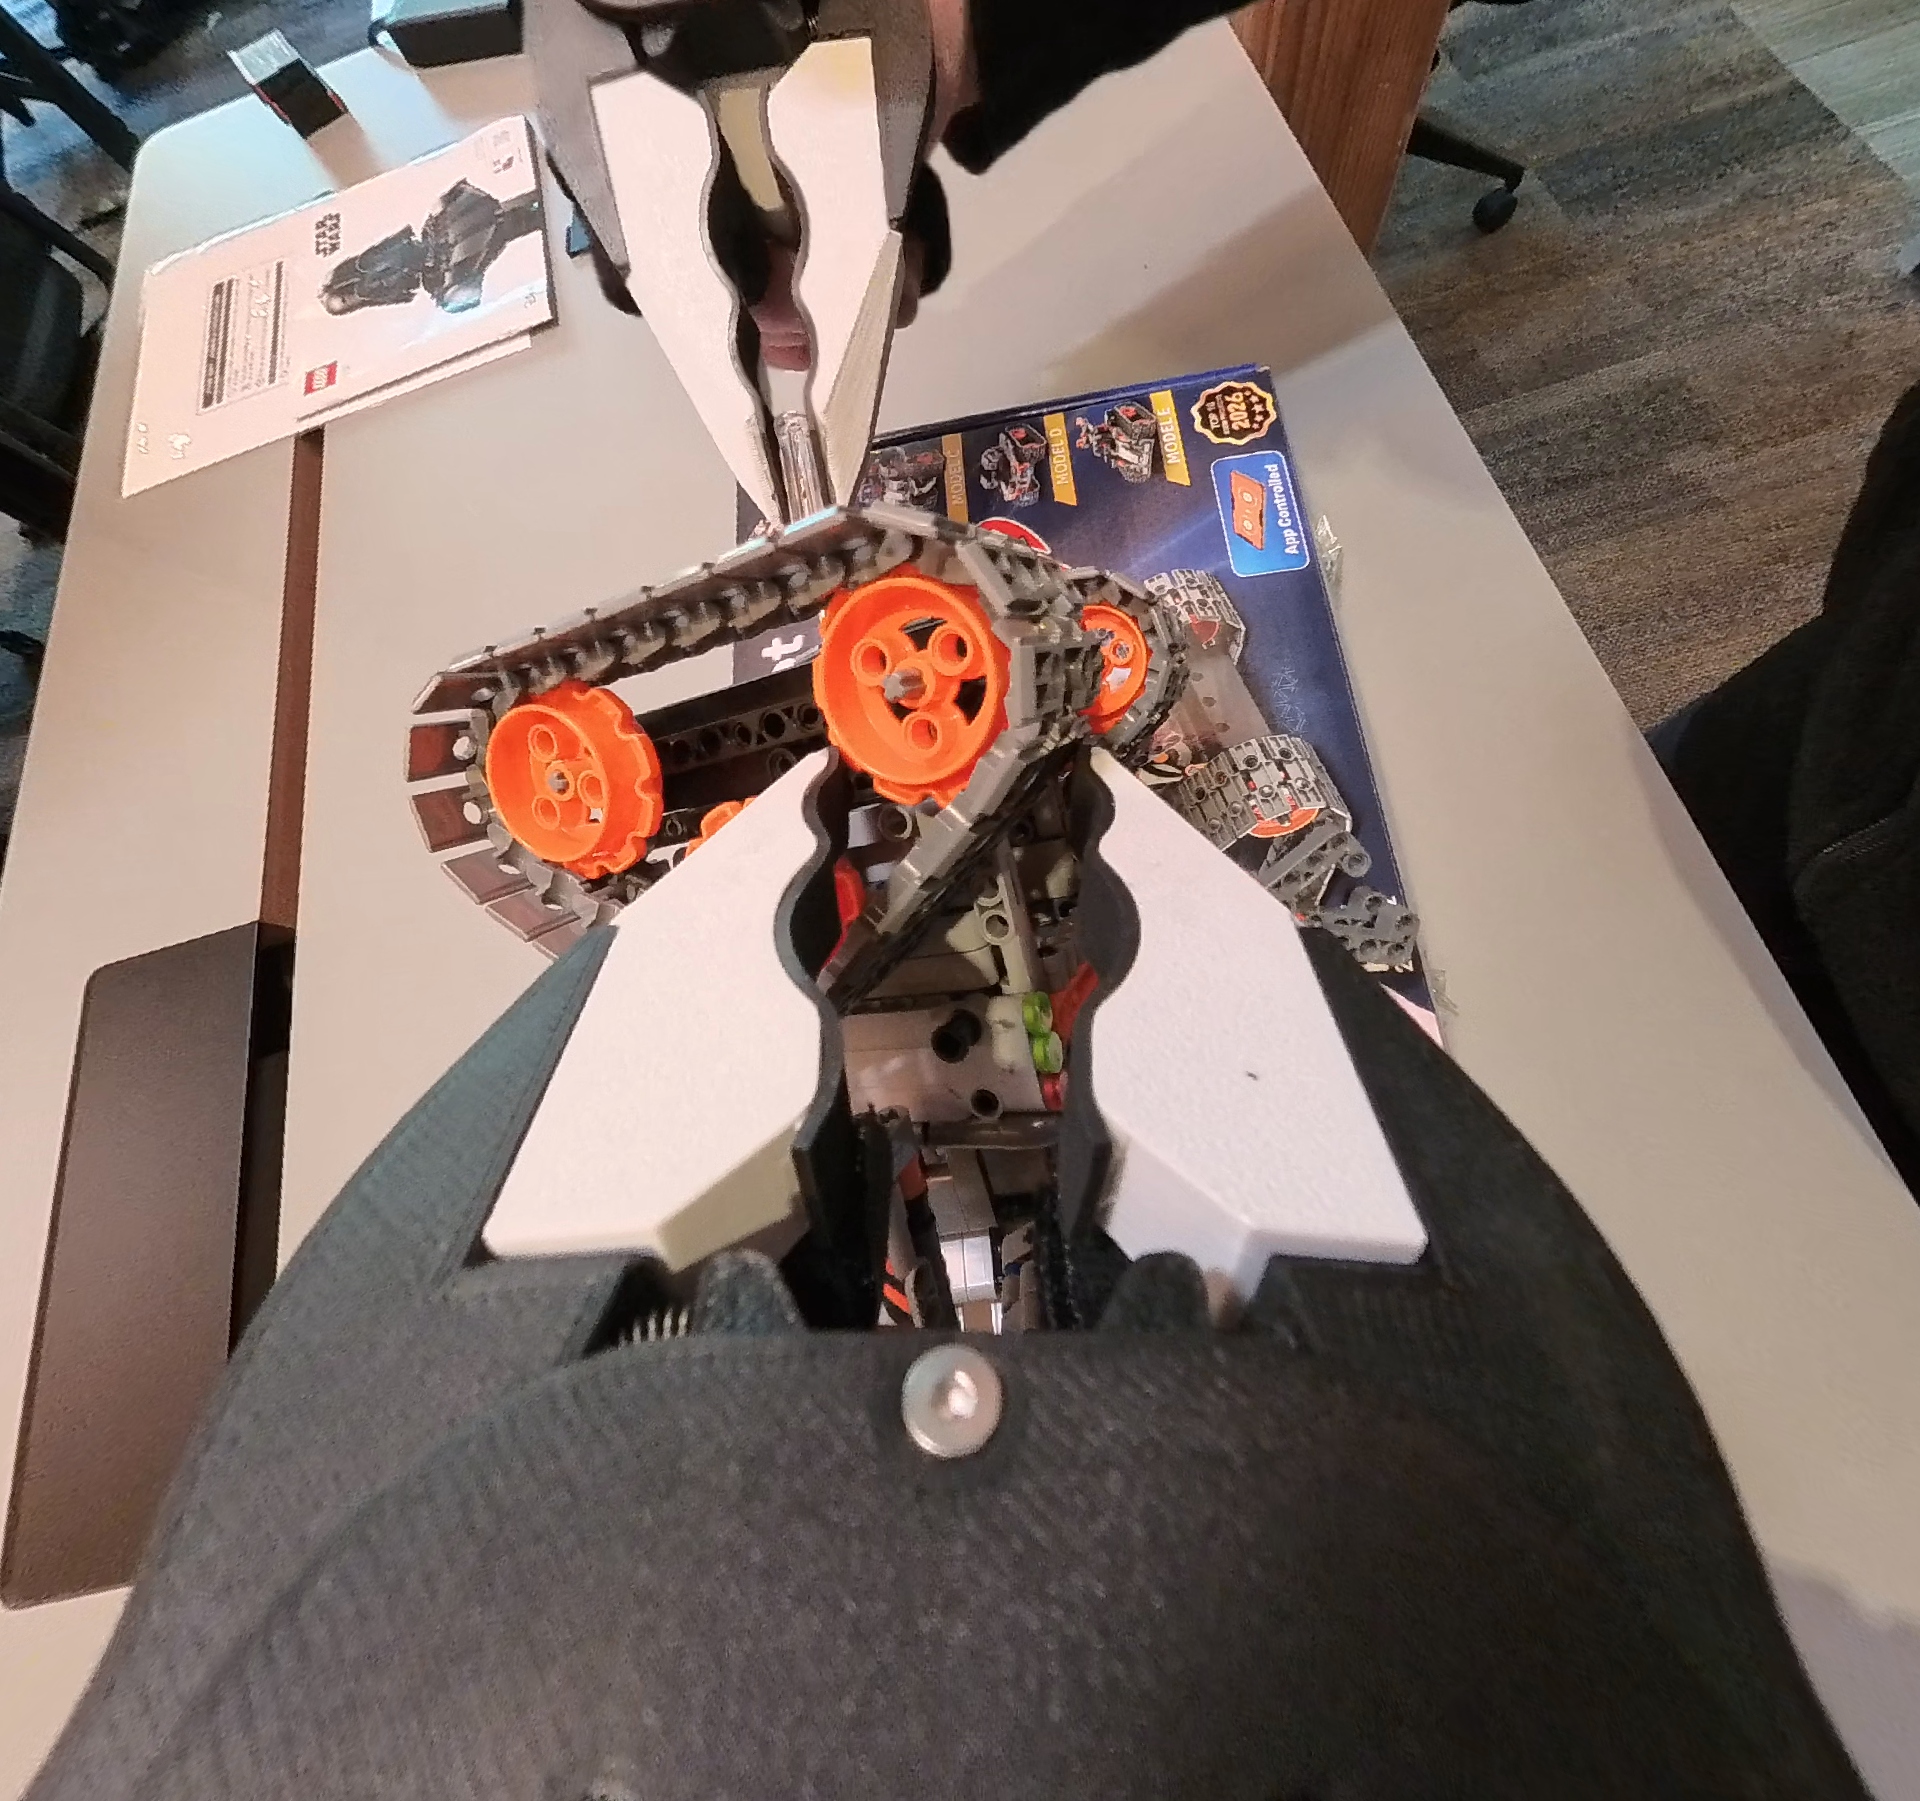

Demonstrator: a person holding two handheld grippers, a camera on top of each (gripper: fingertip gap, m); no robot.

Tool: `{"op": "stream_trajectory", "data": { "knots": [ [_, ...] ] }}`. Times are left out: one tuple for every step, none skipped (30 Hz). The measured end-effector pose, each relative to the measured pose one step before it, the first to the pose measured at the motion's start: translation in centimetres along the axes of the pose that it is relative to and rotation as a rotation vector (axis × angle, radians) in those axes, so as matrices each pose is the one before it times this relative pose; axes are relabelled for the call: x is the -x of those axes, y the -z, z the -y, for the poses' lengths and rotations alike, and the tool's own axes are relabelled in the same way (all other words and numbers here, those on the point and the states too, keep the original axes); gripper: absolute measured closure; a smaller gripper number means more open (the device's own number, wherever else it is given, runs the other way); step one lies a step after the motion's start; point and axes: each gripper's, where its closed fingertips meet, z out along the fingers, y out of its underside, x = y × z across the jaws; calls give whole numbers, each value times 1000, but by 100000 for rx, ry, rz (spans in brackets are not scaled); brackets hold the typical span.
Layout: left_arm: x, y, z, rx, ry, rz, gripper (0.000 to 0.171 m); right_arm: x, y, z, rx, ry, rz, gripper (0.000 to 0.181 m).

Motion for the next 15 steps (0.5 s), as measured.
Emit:
{"op": "stream_trajectory", "data": {
  "knots": [
    [-22,-26,-7,93,-156,-59,131,-5,10,28,1435,3520,698,176],
    [-35,-44,14,39,-87,-44,131,0,5,20,1973,3590,1040,176],
    [-42,-45,33,-109,102,-225,131,-30,11,45,2076,2713,1494,176],
    [30,-24,-4,98,4,167,131,-75,-1,63,1993,905,1693,176],
    [69,1,-4,169,-87,372,131,-115,-32,89,1565,-455,1442,176],
    [19,32,-18,126,169,-23,131,-97,-44,54,1197,-1800,1236,176],
    [6,-7,-21,-10,84,41,131,-72,-31,5,1001,-3426,983,176],
    [-8,-32,-6,-26,-307,336,132,0,-3,13,488,-5255,1085,176],
    [-133,-44,11,28,-505,-295,132,129,3,-28,84,-4418,973,176],
    [-141,-51,4,89,-656,-275,132,106,-13,-74,-187,-3159,117,176],
    [31,-30,-10,-69,-456,695,132,-12,-10,-6,-351,-5914,-247,176],
    [-2,39,1,-421,-16,-109,132,29,-18,31,-553,-6634,288,176],
    [-61,61,-51,-222,-228,-408,132,52,-12,-13,-394,-6249,688,176],
    [-35,24,-37,-2,-691,-2,132,43,-35,-19,-296,-6262,782,176],
    [-57,-15,-20,269,-616,102,132,22,-16,-19,-329,-7488,1191,176]
  ]
}}
